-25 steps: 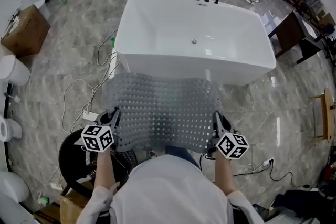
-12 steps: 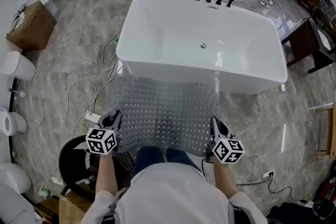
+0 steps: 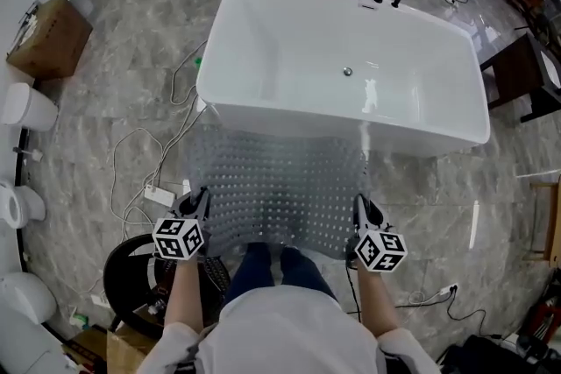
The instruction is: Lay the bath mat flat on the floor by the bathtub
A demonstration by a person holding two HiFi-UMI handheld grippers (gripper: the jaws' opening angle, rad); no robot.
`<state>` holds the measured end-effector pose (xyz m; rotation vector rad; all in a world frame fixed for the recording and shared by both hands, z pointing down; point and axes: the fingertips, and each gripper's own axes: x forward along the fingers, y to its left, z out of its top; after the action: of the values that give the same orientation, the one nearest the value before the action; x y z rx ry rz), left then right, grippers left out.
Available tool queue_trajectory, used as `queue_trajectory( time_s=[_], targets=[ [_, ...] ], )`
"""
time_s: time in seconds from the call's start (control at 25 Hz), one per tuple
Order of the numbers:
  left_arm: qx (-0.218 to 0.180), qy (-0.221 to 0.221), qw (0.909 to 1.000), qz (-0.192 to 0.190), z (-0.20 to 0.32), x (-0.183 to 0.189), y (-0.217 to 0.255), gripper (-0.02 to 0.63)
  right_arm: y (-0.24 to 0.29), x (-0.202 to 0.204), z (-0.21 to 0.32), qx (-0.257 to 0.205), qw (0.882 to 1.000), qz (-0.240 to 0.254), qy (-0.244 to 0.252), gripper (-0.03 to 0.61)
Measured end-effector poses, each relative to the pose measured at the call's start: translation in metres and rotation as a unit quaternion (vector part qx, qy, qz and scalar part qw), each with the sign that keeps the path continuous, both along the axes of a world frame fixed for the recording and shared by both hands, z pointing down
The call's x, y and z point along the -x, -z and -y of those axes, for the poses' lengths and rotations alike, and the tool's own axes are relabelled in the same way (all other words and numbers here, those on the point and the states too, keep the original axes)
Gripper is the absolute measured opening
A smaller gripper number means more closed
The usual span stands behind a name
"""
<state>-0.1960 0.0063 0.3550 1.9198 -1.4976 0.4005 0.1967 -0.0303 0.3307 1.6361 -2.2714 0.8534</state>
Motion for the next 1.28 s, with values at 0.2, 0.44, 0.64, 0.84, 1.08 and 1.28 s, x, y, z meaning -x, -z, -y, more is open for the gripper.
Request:
queue_trajectory(
  time_s=[0.2,0.44,0.64,0.84,1.08,1.28],
  targets=[
    [0.012,0.002,0.9999,-0.007,0.016,0.009,-0.027,0.043,-0.017,0.012,0.02,0.002,1.0,-0.009,-0.011,0.04],
    [0.016,-0.008,0.9998,-0.001,0.046,0.017,-0.066,0.043,-0.053,0.023,0.043,0.009,1.0,-0.014,-0.017,0.04],
    [0.022,-0.009,0.9996,0.016,0.064,0.028,-0.108,0.043,-0.101,0.028,0.058,0.014,0.999,-0.033,-0.017,0.04],
    [0.039,-0.009,0.9984,0.041,0.081,0.036,-0.163,0.043,-0.155,0.036,0.077,0.014,0.998,-0.064,-0.003,0.04],
    [0.058,-0.011,0.9969,0.051,0.091,0.046,-0.235,0.043,-0.227,0.048,0.09,0.034,0.997,-0.073,-0.003,0.04],
    [0.063,-0.018,0.9959,0.063,0.109,0.053,-0.298,0.043,-0.293,0.04,0.109,0.05,0.996,-0.069,-0.017,0.04]
  ],
)
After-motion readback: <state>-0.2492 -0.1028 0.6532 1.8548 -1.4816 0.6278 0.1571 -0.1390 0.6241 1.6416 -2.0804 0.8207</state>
